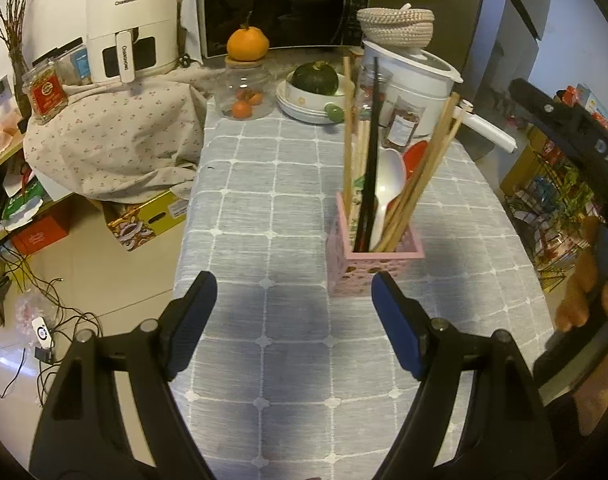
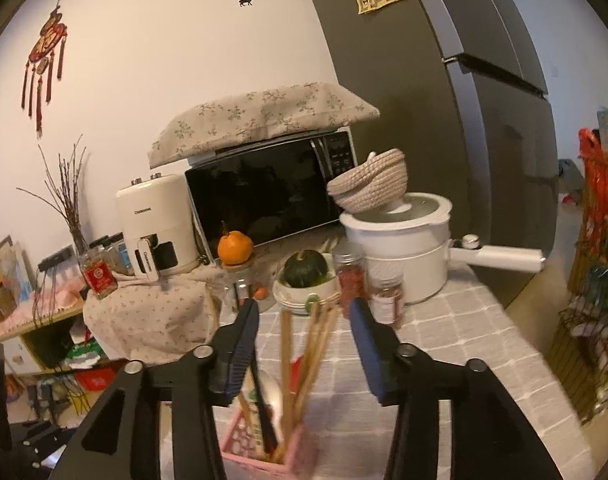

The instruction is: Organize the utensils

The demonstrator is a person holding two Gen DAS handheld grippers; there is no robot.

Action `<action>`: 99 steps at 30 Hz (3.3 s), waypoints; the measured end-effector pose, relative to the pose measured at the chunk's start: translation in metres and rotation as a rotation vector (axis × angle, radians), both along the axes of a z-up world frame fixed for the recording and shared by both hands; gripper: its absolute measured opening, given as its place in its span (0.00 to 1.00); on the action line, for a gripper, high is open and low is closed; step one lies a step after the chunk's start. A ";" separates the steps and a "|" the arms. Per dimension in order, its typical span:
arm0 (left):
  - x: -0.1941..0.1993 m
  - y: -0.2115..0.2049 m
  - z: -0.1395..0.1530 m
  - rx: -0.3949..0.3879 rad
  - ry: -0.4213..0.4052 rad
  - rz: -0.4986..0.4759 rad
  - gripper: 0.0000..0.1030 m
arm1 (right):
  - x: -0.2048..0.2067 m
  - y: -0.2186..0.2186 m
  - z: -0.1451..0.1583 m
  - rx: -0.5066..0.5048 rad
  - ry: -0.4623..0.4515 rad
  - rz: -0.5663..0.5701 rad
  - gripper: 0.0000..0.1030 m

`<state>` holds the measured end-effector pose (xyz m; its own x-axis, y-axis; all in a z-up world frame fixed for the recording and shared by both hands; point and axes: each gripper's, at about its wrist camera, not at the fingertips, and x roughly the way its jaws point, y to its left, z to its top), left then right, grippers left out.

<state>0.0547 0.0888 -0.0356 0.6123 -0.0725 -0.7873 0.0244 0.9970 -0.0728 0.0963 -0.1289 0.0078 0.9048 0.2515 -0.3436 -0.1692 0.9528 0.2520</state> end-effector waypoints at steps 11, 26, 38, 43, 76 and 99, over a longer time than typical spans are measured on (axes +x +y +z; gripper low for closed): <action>-0.013 -0.023 0.011 0.015 -0.054 -0.019 0.87 | -0.034 -0.046 0.008 -0.075 0.025 -0.062 0.86; -0.040 -0.043 0.039 0.048 -0.192 0.076 0.98 | -0.058 -0.074 0.010 -0.202 0.155 -0.063 0.99; -0.046 -0.060 0.046 0.068 -0.240 0.129 0.99 | -0.057 -0.075 0.001 -0.259 0.273 -0.063 1.00; -0.045 -0.064 0.045 0.059 -0.237 0.118 0.99 | -0.055 -0.075 -0.003 -0.263 0.293 -0.058 1.00; -0.052 -0.071 0.045 0.062 -0.246 0.097 0.99 | -0.050 -0.068 -0.014 -0.259 0.336 -0.033 1.00; -0.051 -0.072 0.044 0.063 -0.244 0.094 0.99 | -0.050 -0.068 -0.017 -0.251 0.348 -0.034 1.00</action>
